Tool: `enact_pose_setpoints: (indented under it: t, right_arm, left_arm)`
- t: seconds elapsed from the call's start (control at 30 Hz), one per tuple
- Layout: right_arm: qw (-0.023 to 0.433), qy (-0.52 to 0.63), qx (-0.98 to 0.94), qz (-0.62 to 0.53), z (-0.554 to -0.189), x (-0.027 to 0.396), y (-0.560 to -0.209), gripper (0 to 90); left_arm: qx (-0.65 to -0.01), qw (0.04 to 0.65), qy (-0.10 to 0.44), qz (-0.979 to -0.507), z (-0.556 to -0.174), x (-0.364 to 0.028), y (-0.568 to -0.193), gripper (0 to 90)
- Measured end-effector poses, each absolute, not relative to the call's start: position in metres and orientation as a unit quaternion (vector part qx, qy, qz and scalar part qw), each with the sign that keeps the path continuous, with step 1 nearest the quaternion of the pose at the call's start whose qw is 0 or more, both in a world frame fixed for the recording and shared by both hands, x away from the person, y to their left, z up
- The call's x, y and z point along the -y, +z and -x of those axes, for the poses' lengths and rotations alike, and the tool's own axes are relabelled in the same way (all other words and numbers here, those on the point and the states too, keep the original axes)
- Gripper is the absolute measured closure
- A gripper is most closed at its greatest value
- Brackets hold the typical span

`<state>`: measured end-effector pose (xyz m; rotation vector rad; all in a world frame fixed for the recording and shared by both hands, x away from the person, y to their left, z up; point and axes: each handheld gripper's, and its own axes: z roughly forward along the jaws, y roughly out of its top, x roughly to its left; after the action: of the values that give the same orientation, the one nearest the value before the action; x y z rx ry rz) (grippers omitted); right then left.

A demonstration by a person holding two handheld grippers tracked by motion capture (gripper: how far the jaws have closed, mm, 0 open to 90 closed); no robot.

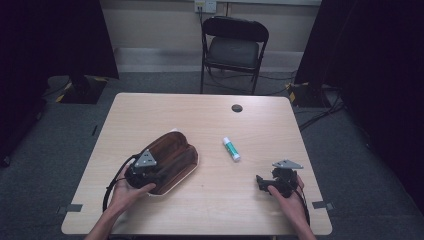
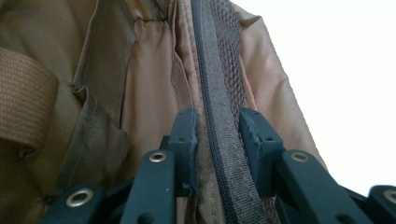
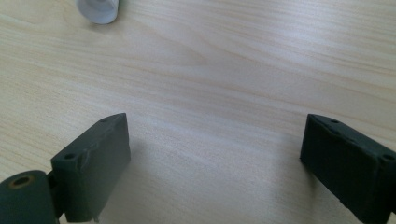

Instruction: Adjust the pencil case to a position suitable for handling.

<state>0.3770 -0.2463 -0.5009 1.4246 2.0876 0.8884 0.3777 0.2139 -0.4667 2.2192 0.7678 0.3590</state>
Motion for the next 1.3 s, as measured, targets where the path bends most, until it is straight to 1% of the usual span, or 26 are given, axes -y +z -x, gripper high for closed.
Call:
enact_pose_setpoints:
  t: [0.23, 0.3, 0.47, 0.73, 0.9, 0.97, 1.17, 1.23, 1.3]
  right_arm:
    - [0.229, 0.323, -0.759, -0.517, -0.377, 0.246, -0.501, 7.4]
    - [0.229, 0.323, -0.759, -0.517, -0.377, 0.246, -0.501, 7.4]
    - [0.229, 0.323, -0.759, -0.518, -0.377, 0.246, -0.501, 7.4]
    - [0.229, 0.323, -0.758, -0.518, -0.377, 0.246, -0.501, 7.4]
    - [0.229, 0.323, -0.759, -0.517, -0.377, 0.246, -0.501, 7.4]
    - [0.229, 0.323, -0.759, -0.518, -0.377, 0.246, -0.501, 7.3]
    - [0.229, 0.323, -0.758, -0.518, -0.377, 0.246, -0.501, 7.4]
    - [0.229, 0.323, -0.759, -0.517, -0.377, 0.246, -0.501, 7.3]
    - [0.229, 0.323, -0.759, -0.518, -0.377, 0.246, -0.501, 7.4]
  left_arm:
    - [-0.273, 0.383, 0.125, -0.874, -0.370, -0.195, -0.467, 68.3]
    - [-0.253, 0.386, 0.116, -0.880, -0.367, -0.188, -0.467, 68.2]
    - [-0.230, 0.400, 0.094, -0.882, -0.362, -0.173, -0.468, 68.0]
    - [-0.190, 0.401, 0.070, -0.893, -0.355, -0.166, -0.468, 67.5]
    - [-0.178, 0.397, 0.064, -0.898, -0.352, -0.163, -0.467, 67.3]
    - [-0.183, 0.406, 0.053, -0.894, -0.352, -0.162, -0.467, 67.3]
    - [-0.180, 0.408, 0.050, -0.894, -0.351, -0.161, -0.467, 66.6]
    - [-0.186, 0.412, 0.045, -0.891, -0.351, -0.161, -0.466, 64.2]
    - [-0.188, 0.420, 0.037, -0.887, -0.351, -0.162, -0.465, 59.6]
